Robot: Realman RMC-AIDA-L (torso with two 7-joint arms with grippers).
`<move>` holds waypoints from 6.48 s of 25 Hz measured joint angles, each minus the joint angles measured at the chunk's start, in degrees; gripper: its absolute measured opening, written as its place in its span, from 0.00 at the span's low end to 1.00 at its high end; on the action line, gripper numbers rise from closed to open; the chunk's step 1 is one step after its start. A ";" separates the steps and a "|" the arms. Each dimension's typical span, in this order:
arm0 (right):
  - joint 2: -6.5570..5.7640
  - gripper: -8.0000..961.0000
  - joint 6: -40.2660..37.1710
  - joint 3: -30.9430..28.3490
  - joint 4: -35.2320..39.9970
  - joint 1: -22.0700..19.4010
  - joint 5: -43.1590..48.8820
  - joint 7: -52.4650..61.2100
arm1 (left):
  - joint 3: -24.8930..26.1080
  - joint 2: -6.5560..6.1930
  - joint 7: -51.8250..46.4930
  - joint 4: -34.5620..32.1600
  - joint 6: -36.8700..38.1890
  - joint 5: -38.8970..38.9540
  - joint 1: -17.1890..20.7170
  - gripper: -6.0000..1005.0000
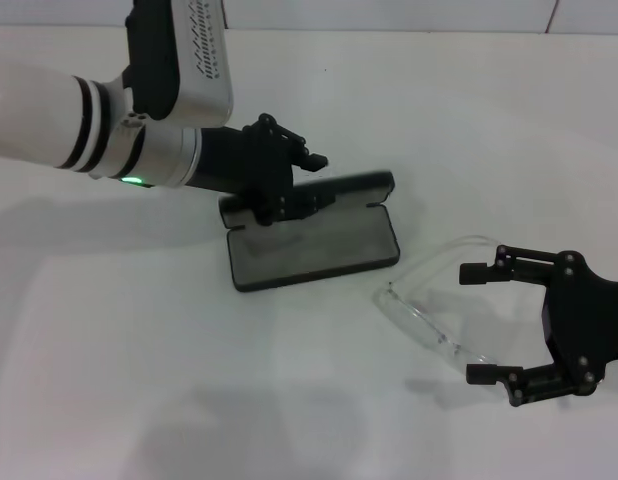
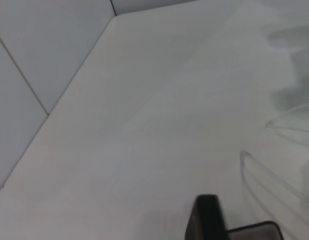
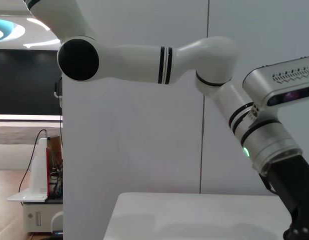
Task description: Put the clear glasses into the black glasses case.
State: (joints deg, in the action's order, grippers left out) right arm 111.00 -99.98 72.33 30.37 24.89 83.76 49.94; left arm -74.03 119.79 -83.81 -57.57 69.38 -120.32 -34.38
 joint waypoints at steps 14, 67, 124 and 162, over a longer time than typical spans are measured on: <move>-0.38 0.90 0.07 -0.09 16.97 -0.15 4.63 23.85 | 6.93 -0.25 12.80 3.60 8.56 28.72 8.14 0.46; 4.61 0.15 3.13 5.24 49.14 6.29 42.12 70.74 | 8.56 -0.39 17.66 14.07 14.11 36.70 10.67 0.47; 4.45 0.14 -3.39 -8.99 15.43 -1.32 6.66 -8.89 | 8.94 -1.32 4.59 26.08 22.77 31.90 -4.92 0.47; 4.72 0.14 -0.69 -4.87 -5.01 12.15 3.72 8.03 | 5.91 0.21 25.08 30.19 22.42 40.42 -3.77 0.47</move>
State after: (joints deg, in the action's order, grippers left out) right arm 115.72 -100.67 67.46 25.36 37.04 87.48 57.97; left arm -68.12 120.00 -58.72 -27.38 91.80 -79.90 -38.14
